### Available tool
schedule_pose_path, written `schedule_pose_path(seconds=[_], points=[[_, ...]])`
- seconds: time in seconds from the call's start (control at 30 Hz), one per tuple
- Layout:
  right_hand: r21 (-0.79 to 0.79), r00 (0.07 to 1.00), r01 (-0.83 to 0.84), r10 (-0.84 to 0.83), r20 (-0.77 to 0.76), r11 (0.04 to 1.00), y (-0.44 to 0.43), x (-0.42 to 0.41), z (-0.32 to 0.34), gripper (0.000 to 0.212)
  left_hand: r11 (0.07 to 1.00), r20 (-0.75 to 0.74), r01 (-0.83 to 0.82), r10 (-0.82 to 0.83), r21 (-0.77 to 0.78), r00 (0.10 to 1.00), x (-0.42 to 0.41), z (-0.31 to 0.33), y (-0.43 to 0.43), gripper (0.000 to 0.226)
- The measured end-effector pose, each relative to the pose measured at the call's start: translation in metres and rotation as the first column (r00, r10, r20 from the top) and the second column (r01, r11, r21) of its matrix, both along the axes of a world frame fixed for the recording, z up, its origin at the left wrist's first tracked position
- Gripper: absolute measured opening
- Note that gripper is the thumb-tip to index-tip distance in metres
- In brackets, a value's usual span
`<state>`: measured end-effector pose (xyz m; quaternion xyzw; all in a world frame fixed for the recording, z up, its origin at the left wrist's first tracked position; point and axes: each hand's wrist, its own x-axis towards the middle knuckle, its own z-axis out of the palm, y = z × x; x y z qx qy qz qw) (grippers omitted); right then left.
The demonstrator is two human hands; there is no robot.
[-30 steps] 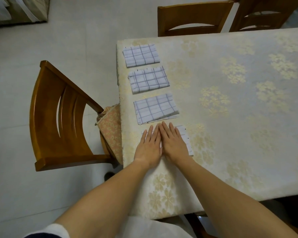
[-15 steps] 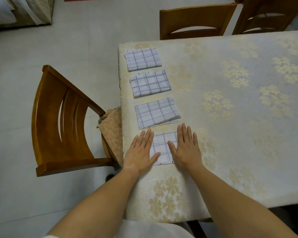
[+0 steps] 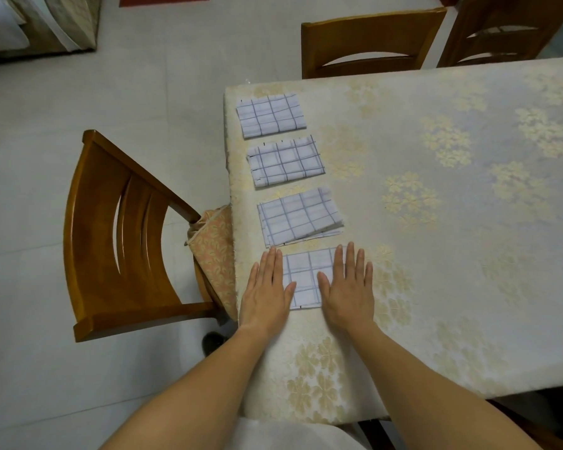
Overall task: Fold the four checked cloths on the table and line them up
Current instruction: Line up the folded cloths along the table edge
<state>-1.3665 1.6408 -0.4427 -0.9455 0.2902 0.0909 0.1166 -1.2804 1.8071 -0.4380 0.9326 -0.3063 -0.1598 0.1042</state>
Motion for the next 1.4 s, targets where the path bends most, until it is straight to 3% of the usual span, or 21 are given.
schedule_pose_path(seconds=[0.17,0.3,0.43,0.63,1.03,1.4], points=[[-0.039,0.998,-0.023,0.026,0.056,0.999,-0.004,0.005,0.01,0.073,0.999,0.037,0.025,-0.024,-0.033,0.999,0.004,0.008,-0.003,0.07],[0.002,0.975,-0.183,0.181,0.129,0.983,0.005,0.035,0.021,0.065,0.976,0.154,0.216,-0.212,-0.011,0.965,-0.001,0.009,-0.022,0.063],[0.053,0.971,-0.239,0.237,0.037,0.97,0.008,0.033,0.009,0.068,0.978,0.054,0.167,-0.175,0.124,0.983,-0.004,0.004,-0.024,0.066],[0.056,0.966,-0.257,0.256,0.03,0.965,0.003,0.026,0.005,0.066,0.979,0.015,0.182,-0.184,0.096,0.983,-0.002,0.014,-0.022,0.07],[0.021,0.97,-0.243,0.243,0.008,0.97,0.006,0.013,0.001,0.066,0.985,-0.004,0.131,-0.132,0.108,0.991,-0.008,0.005,-0.018,0.064],[0.025,0.993,-0.089,0.091,-0.08,0.996,-0.012,-0.005,0.014,0.067,0.97,0.011,0.155,-0.16,0.19,0.987,0.007,0.016,0.013,0.068]])
